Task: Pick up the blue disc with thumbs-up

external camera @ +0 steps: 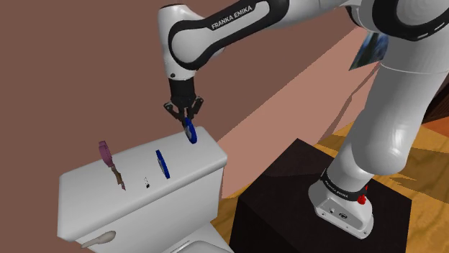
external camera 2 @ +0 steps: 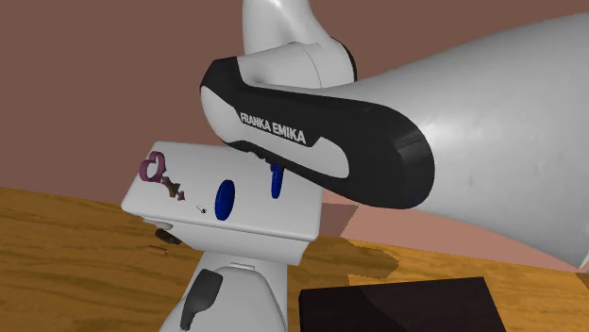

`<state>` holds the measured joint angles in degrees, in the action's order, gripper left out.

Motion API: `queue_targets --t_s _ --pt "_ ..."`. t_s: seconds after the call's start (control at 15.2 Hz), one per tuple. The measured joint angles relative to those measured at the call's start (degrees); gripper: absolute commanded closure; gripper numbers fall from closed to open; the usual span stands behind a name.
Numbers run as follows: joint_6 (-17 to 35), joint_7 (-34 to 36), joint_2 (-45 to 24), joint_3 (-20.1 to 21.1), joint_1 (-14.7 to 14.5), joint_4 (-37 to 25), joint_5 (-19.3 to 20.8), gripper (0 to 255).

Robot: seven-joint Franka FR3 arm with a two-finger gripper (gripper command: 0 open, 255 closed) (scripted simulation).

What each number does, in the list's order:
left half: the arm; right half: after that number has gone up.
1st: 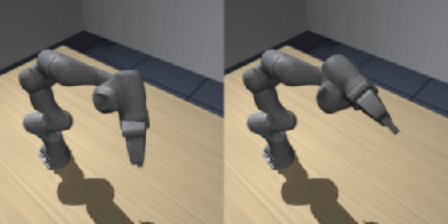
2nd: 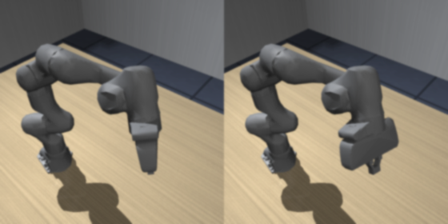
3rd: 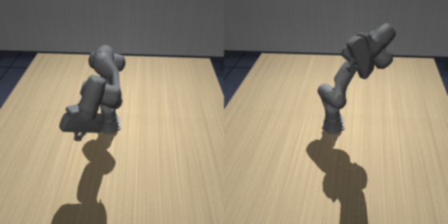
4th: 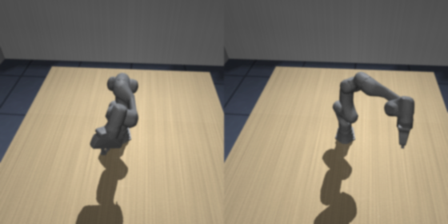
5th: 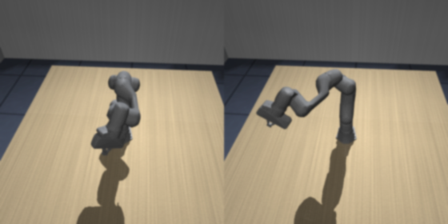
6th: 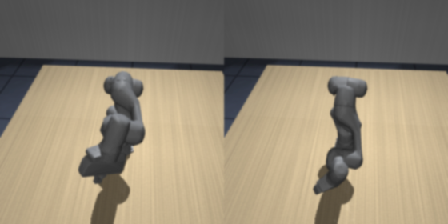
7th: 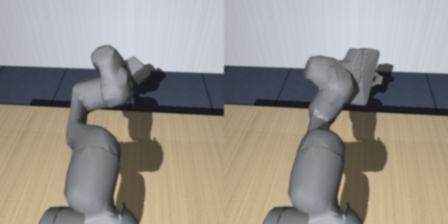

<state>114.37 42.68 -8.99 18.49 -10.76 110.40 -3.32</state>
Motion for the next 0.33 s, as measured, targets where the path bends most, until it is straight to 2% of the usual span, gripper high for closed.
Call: queue_targets --t_s 0.33 --pt "-3.32 0.05 1.41 0.08 0.08 -1.98 -0.39 255"
